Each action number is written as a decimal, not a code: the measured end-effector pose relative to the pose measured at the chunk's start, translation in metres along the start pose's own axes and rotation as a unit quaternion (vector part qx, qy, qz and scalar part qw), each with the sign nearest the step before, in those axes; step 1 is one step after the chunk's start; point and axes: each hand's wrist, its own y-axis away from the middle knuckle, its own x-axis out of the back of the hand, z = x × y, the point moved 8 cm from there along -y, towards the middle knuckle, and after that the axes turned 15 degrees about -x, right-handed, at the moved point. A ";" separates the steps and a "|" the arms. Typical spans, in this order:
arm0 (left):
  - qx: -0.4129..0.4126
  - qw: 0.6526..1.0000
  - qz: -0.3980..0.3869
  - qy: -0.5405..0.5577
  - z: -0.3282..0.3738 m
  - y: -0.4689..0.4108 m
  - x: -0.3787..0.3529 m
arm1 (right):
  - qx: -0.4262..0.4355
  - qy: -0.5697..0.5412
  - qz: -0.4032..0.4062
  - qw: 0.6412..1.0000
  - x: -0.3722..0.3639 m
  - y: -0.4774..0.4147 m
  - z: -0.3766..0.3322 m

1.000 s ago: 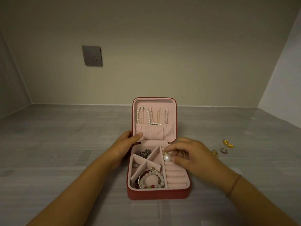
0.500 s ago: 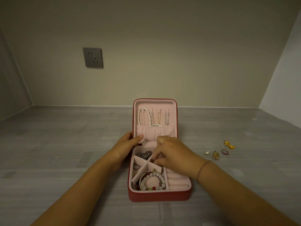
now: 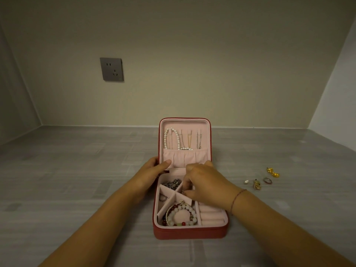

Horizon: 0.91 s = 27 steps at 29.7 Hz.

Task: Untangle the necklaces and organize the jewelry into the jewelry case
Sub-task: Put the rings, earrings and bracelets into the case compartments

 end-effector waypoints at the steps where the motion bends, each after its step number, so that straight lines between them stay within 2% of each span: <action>1: 0.000 1.000 -0.001 -0.001 0.000 0.000 0.000 | 0.000 -0.011 0.003 1.000 0.004 0.002 0.003; 7: 0.009 1.000 -0.005 -0.004 -0.002 0.000 0.001 | -0.055 -0.198 0.002 0.979 0.031 0.033 0.031; 10: 0.010 1.000 -0.002 -0.012 -0.002 0.000 0.002 | -0.065 -0.143 -0.017 0.987 0.021 0.052 0.035; 12: 0.010 1.000 -0.002 -0.016 -0.001 0.000 0.002 | -0.061 -0.078 -0.006 0.995 0.017 0.056 0.034; 15: 0.012 1.000 -0.002 -0.018 -0.001 0.001 0.001 | -0.068 -0.045 0.015 0.997 0.019 0.054 0.034; 23: 0.012 1.000 0.002 -0.001 0.001 0.001 0.000 | -0.118 -0.164 -0.010 0.979 0.021 0.044 0.045; 27: 0.015 1.000 0.001 0.004 0.001 0.002 -0.001 | -0.144 -0.173 0.023 0.974 0.025 0.044 0.053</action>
